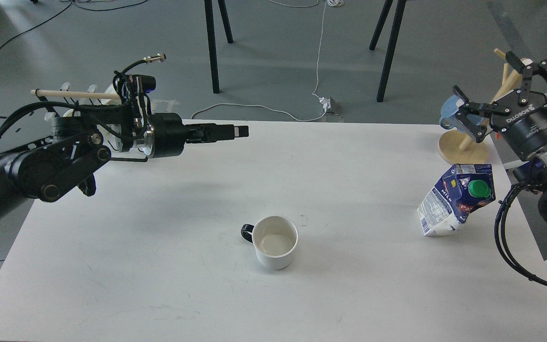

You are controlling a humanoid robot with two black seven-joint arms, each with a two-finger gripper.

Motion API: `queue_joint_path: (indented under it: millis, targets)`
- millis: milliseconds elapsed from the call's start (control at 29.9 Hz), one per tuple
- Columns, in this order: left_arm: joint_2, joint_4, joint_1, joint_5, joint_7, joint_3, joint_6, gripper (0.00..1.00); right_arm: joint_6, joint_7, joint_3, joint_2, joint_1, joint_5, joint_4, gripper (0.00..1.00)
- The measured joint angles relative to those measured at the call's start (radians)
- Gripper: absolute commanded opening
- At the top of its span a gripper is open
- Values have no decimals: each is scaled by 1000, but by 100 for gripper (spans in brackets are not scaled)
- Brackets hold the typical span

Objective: Place cup and milk with both arms
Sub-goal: 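Release the mug and retract the left arm back toward the rack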

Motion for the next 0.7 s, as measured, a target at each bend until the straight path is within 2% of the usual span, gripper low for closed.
queue_joint_path:
  millis: [167, 301, 435, 569, 703]
  targets:
    - [52, 72, 60, -486, 0, -36, 0, 99, 0, 0, 24, -15, 27, 82, 33, 99]
    - [57, 166, 110, -896, 0, -46, 0, 99, 0, 0, 49, -54, 26, 332, 40, 98]
    - [43, 226, 131, -1054, 0, -52, 0, 99, 0, 10, 61, -117, 15, 569, 49, 98]
    - [9, 237, 159, -1076, 0, -68, 0, 99, 0, 54, 89, -174, -34, 708, 92, 98]
    - [-19, 240, 191, -1076, 0, -85, 0, 99, -40, 144, 141, -233, -121, 786, 203, 98]
